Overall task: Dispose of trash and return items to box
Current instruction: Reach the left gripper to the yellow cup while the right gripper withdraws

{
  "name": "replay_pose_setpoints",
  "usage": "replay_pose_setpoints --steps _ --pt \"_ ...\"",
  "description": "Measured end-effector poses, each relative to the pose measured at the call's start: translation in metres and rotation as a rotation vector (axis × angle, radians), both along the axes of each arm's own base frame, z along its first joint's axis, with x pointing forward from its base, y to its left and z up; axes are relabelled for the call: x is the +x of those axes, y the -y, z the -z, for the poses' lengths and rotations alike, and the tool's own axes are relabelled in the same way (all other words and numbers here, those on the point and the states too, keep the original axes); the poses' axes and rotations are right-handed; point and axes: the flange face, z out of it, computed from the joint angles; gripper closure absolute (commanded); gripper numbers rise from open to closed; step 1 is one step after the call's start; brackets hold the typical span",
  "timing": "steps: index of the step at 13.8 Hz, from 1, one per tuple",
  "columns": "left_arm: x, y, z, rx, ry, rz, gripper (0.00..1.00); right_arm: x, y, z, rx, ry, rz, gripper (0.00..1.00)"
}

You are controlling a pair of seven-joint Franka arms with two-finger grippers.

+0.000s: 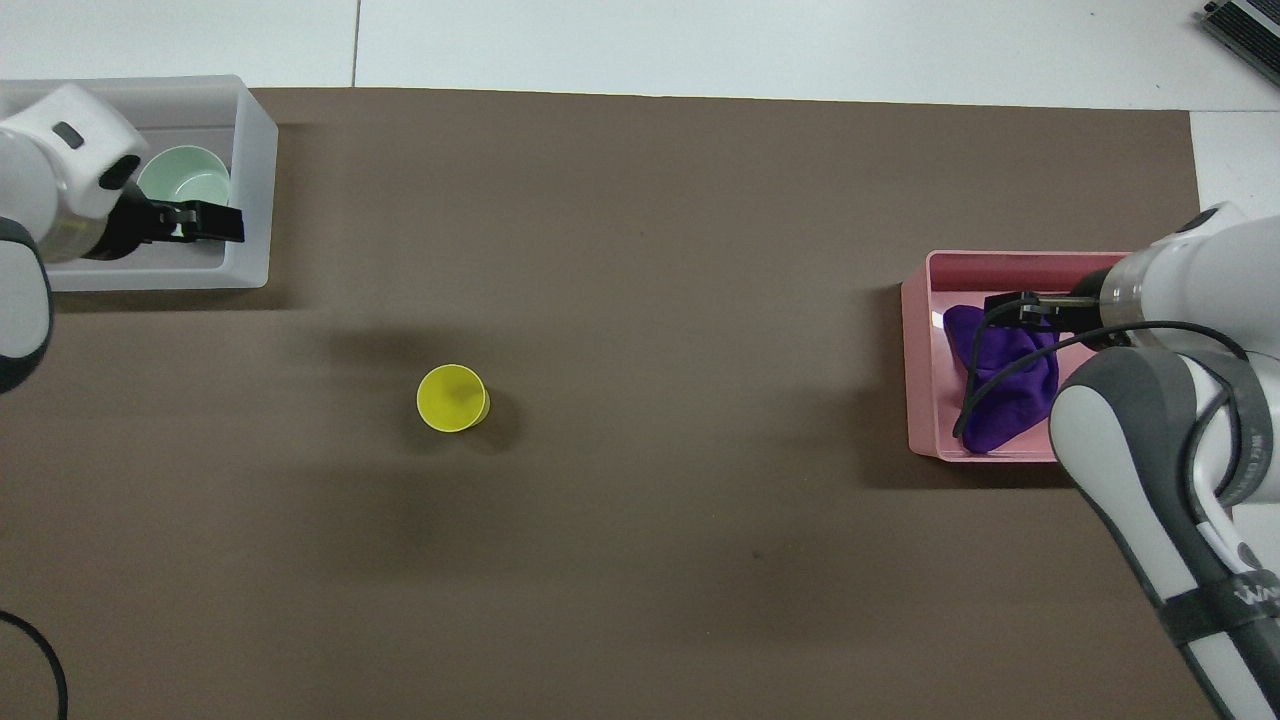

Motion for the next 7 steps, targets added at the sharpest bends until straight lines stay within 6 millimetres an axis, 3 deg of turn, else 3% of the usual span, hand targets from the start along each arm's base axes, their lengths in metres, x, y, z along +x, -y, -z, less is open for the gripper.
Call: replay_pose_setpoints --steps 2,7 --pt "-0.026 0.038 0.013 -0.003 -0.031 0.016 0.0 -0.001 -0.009 -0.034 0.0 -0.011 0.008 0.0" --pt "-0.068 0.119 0.062 -0.019 -0.05 0.029 0.1 -0.014 0.006 -0.115 0.0 -0.009 0.038 0.0"
